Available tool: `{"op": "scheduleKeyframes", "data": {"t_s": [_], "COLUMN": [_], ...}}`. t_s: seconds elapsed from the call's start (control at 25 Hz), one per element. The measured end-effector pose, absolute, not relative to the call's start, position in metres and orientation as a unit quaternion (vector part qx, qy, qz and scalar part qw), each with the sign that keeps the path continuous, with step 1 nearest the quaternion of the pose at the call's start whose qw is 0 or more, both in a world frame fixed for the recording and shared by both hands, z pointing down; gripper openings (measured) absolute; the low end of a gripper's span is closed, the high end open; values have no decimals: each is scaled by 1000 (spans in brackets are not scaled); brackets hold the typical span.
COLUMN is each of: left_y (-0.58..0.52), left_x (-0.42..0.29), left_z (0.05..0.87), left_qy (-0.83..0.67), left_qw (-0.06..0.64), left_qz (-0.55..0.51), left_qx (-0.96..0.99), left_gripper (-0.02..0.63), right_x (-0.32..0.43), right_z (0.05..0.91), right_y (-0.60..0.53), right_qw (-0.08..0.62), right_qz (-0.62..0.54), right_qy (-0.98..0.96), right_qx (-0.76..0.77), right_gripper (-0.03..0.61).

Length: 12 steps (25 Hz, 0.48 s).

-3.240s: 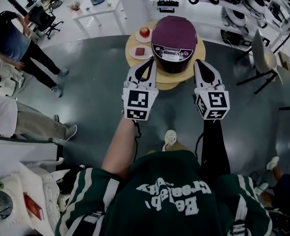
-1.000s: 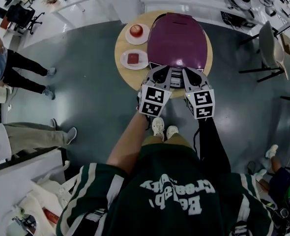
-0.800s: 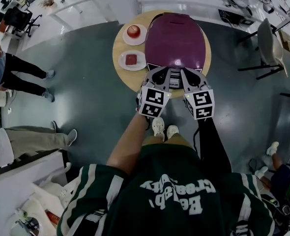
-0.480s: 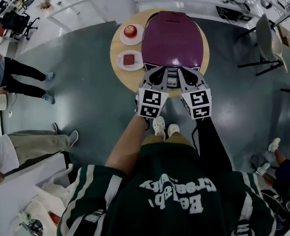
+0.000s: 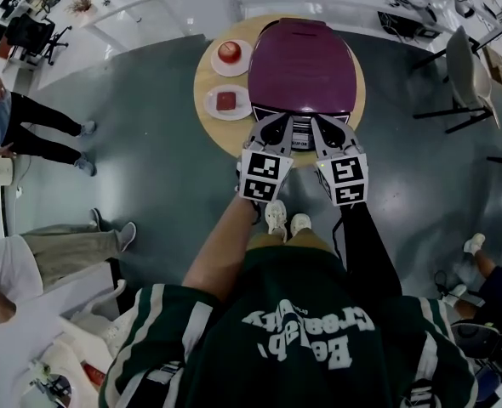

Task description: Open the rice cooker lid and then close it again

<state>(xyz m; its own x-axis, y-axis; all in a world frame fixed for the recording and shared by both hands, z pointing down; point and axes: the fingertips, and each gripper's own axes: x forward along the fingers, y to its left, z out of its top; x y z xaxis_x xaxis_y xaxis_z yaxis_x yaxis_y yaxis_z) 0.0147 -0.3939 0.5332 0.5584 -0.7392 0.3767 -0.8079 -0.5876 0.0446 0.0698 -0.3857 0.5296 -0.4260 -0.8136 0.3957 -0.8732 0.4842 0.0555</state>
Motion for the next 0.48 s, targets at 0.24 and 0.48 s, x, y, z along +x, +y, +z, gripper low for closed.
{"op": "scheduleKeyframes", "data": {"t_s": [0.24, 0.48], "left_y": [-396, -396], "left_x": [13, 11], "left_z": [534, 533], "left_qy": [-443, -445], "left_qw": [108, 117], "left_qz": [159, 151], "left_qx": [876, 875], "left_gripper": [-5, -5], "right_x": [69, 66], "right_z": [532, 529], "right_y": [-387, -388], "right_qw": [189, 187], "right_qz": [77, 76], "right_qy": [-839, -839], "right_qx": [504, 505], "right_gripper": [4, 4]}}
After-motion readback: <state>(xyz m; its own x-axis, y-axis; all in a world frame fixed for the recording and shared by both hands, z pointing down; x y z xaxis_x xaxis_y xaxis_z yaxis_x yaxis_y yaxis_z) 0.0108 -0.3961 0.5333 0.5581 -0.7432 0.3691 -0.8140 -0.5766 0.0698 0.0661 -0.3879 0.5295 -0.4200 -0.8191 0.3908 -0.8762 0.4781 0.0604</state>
